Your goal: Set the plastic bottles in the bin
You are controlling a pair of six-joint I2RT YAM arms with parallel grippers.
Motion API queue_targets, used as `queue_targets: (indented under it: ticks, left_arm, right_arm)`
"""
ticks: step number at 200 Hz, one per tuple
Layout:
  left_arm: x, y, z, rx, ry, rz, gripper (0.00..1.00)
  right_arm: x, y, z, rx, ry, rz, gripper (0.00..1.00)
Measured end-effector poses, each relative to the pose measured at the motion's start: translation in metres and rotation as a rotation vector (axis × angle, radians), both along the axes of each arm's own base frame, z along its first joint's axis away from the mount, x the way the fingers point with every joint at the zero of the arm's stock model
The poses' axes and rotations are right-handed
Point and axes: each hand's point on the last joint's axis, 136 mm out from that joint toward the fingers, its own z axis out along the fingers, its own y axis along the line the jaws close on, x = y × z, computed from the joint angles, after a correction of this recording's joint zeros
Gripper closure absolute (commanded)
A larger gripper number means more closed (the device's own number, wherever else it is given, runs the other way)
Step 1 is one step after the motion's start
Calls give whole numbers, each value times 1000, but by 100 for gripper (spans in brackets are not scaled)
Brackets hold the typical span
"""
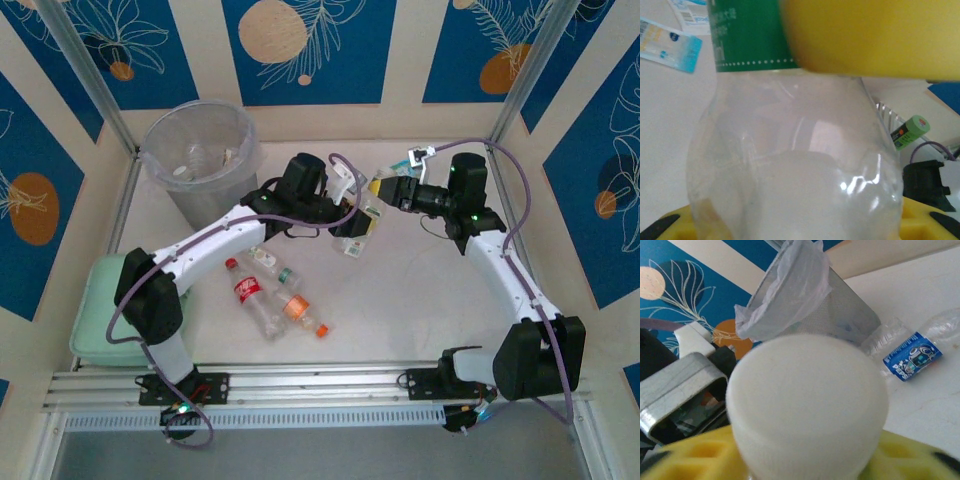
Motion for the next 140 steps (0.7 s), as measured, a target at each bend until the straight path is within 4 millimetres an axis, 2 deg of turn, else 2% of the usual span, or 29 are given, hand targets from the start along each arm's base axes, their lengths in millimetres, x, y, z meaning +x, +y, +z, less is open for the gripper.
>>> queue_targets:
  ticks: [36, 68, 80, 98, 120, 140]
  left_arm:
    - [15, 10, 1, 32, -20, 56, 58]
    - [53, 36, 33, 29, -87, 166, 61]
    - [74, 54, 49, 19, -117, 233, 64]
    - [105, 86, 74, 8, -161, 341, 67]
    - [139, 135, 112, 5, -230, 495, 73]
    - [158, 184, 146, 12, -306, 628, 79]
  right_arm:
    - [-7, -10, 1, -45, -13, -23, 14]
    - [-15, -47, 22, -84, -84, -161, 12]
    - [-19, -56, 30, -95, -113, -200, 12]
    - [-25, -58, 31, -106, -120, -208, 12]
    - [-26, -57, 15, -119, -75, -209, 12]
    - [-29, -57, -1, -139, -23, -215, 12]
